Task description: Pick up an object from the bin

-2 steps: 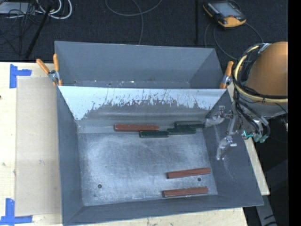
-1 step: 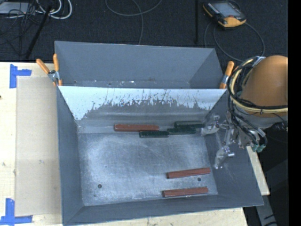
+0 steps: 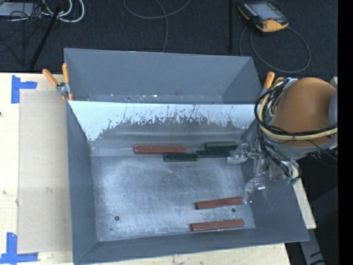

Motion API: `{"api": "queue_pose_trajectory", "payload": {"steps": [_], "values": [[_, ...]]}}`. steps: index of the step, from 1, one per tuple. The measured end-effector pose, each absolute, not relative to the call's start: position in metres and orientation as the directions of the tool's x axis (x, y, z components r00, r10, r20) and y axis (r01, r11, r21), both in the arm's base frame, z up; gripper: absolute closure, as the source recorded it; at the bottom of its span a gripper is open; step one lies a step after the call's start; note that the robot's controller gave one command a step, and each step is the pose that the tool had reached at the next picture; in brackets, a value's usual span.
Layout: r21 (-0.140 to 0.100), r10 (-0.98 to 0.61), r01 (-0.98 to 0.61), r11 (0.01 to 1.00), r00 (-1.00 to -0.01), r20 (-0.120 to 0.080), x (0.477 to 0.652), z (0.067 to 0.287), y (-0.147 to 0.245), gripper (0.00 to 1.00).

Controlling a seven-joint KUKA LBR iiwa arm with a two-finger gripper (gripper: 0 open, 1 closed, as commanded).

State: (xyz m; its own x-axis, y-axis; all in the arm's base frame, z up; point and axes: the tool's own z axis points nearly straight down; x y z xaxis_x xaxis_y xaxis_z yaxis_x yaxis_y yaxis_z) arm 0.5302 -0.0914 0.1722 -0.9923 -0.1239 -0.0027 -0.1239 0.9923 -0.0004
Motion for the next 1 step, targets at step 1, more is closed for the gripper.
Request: {"api": "queue_pose_trajectory", "payload": {"steps": [1], "values": [[0.001, 0.031, 0.031, 1.000, -1.000, 0.002, 0.5280, 0.1421, -0.0829, 0.00]]}}
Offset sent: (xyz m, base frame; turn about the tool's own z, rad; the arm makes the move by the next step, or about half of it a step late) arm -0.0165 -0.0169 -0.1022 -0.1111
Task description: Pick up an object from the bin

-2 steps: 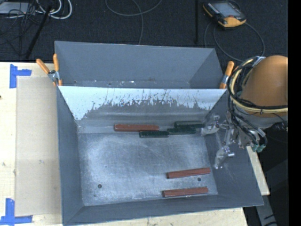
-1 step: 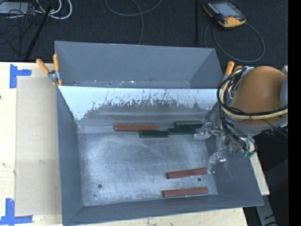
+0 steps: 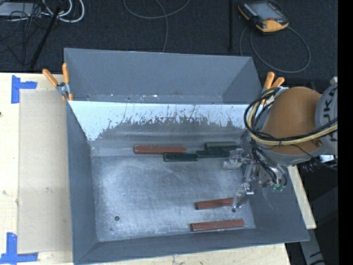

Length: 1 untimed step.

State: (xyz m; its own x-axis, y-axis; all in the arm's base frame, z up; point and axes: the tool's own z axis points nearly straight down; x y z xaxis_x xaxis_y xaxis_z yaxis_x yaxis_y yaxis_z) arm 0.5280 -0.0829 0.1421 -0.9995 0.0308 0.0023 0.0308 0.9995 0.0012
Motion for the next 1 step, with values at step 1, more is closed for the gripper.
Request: {"api": "queue_pose_trajectory", "payload": {"steps": [1], "values": [[-0.003, -0.233, -0.233, 0.972, -0.972, -0.010, 0.5178, 0.0743, -0.1080, 1.00]]}}
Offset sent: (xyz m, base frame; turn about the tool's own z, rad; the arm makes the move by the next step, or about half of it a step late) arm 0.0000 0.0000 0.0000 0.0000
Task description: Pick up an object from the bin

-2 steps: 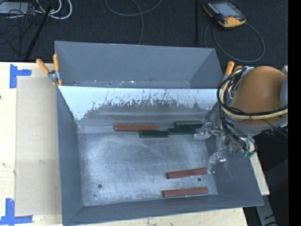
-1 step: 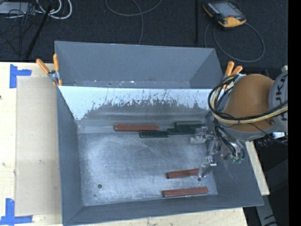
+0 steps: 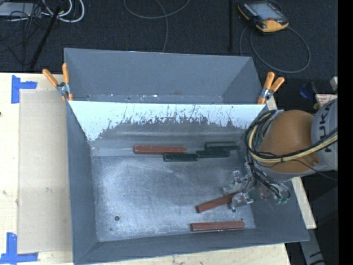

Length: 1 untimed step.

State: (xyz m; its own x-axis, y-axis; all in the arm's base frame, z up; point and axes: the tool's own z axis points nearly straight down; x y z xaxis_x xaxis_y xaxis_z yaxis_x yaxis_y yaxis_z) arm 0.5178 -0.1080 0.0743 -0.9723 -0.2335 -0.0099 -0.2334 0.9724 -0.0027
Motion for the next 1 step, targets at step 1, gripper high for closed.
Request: {"api": "queue_pose_trajectory", "payload": {"steps": [1], "values": [[-0.003, -0.234, -0.234, 0.972, -0.972, -0.010, 0.5178, 0.0743, -0.1079, 1.00]]}}
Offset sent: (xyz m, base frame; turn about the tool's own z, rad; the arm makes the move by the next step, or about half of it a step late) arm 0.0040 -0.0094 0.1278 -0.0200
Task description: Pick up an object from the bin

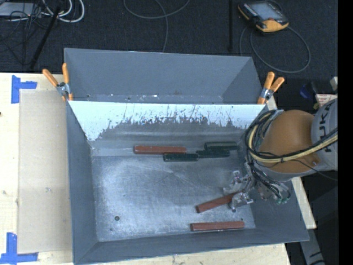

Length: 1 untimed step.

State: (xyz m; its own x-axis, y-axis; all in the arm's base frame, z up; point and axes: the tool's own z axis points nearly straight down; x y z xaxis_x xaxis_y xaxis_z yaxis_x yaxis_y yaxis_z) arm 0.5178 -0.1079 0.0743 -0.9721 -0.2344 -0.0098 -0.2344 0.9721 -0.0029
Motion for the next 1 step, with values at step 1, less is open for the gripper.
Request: {"api": "queue_pose_trajectory", "payload": {"steps": [1], "values": [[0.000, -0.252, -0.252, 0.968, -0.968, -0.001, 0.5225, 0.2016, -0.1162, 1.00]]}}
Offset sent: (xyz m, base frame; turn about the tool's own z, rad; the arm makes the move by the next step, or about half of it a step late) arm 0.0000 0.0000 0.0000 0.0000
